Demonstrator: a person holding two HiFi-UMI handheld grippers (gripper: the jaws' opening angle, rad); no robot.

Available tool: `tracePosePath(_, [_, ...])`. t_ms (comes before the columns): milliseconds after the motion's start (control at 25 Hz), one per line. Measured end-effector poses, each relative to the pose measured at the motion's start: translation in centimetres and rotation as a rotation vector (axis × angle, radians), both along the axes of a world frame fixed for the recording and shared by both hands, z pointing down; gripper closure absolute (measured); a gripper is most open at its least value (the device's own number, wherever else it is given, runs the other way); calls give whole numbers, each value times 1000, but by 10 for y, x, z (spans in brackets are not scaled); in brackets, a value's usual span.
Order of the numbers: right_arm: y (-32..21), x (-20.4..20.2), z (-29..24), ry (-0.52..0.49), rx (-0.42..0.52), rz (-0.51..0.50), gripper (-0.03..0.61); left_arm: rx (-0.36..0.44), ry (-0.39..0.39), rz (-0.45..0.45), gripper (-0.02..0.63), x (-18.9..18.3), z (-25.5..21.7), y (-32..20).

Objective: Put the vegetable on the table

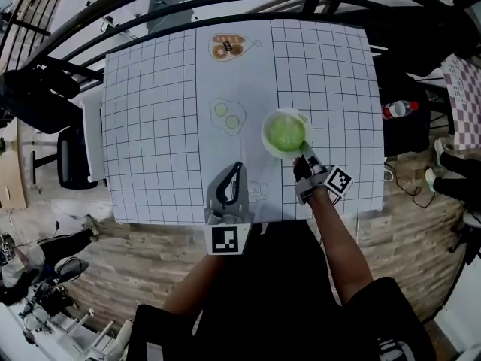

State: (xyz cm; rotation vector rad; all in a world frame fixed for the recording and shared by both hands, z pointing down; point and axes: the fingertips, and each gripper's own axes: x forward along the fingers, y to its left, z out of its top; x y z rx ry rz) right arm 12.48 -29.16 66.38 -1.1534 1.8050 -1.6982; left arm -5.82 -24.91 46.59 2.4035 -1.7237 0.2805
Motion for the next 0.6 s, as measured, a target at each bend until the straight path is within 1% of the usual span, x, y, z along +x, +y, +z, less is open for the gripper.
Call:
tracePosePath(80, [-5, -1, 11, 27, -12, -29, 566, -13, -11, -13, 606, -2, 6, -1])
tracePosePath(160, [-9, -3, 21, 5, -32, -36, 566, -27, -11, -34, 606, -5, 11, -3])
tracePosePath(280, [-15, -7, 32, -28, -44, -27, 566, -44, -21, -52, 606, -10, 18, -5])
tracePosePath(400, [-20, -7, 44, -14, -51, -23, 566, -56, -9, -65, 606, -11, 19, -9])
tracePosePath(600, [-27, -9, 58, -7, -74, -7, 566, -51, 5, -73, 606, -8, 13, -19])
